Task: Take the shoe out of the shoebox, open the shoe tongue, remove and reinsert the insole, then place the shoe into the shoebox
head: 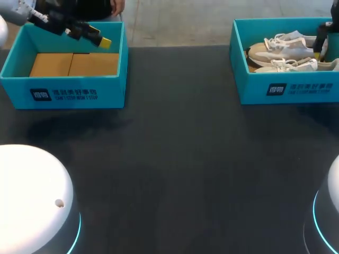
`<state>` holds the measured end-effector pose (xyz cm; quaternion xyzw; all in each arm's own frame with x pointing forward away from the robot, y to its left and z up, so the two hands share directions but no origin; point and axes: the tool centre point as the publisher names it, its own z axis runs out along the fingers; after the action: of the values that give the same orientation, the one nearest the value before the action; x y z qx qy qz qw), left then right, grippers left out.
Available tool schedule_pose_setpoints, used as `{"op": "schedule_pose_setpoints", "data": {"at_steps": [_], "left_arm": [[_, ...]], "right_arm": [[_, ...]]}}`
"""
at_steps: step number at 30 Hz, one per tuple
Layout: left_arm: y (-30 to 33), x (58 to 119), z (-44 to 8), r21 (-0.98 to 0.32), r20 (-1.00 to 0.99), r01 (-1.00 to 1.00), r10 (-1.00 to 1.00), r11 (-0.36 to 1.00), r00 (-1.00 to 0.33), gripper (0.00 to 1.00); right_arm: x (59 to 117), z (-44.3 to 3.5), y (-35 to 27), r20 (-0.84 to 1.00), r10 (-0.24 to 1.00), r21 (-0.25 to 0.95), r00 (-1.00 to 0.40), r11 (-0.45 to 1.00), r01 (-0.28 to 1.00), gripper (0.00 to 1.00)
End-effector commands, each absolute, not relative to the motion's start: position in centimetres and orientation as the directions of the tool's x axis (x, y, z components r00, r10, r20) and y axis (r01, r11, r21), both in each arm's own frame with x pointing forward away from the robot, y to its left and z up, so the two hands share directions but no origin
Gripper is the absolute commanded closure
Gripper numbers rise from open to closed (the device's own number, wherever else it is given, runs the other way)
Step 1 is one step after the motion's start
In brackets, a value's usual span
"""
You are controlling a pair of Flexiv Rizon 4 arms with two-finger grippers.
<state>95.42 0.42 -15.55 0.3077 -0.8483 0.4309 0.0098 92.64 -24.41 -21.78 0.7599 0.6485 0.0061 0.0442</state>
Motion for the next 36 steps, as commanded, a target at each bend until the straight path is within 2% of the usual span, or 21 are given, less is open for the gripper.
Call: {"op": "schedule_pose_setpoints", "data": {"at_steps": [1, 11, 17, 27, 33, 36], "left_arm": [[0.0, 95.0, -15.7, -0.365, 0.573, -0.898, -0.82, -0.244, -0.01, 0.0], [0.0, 95.0, -15.7, -0.365, 0.573, -0.898, -0.82, -0.244, -0.01, 0.0], [1.4, 94.7, -16.6, -0.285, 0.46, -0.928, -0.883, -0.24, 0.087, 0.0], [2.9, 93.4, -19.5, -0.148, 0.307, -0.976, -0.945, -0.16, 0.108, 0.0], [3.1, 93.4, -19.3, -0.047, 0.3, -0.985, -0.943, -0.165, 0.144, 0.0], [3.0, 93.1, -19.4, -0.046, 0.265, -0.99, -0.957, -0.136, 0.119, 0.0]], "right_arm": [[91.5, -22.0, -24.7, -0.028, 0.987, 0.093, 0.157, -0.154, 0.984, 0.0], [91.2, -22.4, -24.0, -0.033, 0.993, 0.062, 0.115, -0.113, 0.992, 0.0], [90.9, -23.3, -23.7, -0.03, 0.997, 0.04, 0.074, -0.073, 0.997, 0.0], [88.7, -24.0, -23.7, -0.035, 0.999, 0.025, 0.041, -0.04, 0.999, 0.0], [87.4, -24.2, -23.2, -0.059, 0.998, 0.077, -0.003, 0.008, 0.997, 0.0], [86.9, -24.3, -23.0, -0.069, 0.997, 0.093, -0.023, 0.029, 0.995, 0.0]]}}
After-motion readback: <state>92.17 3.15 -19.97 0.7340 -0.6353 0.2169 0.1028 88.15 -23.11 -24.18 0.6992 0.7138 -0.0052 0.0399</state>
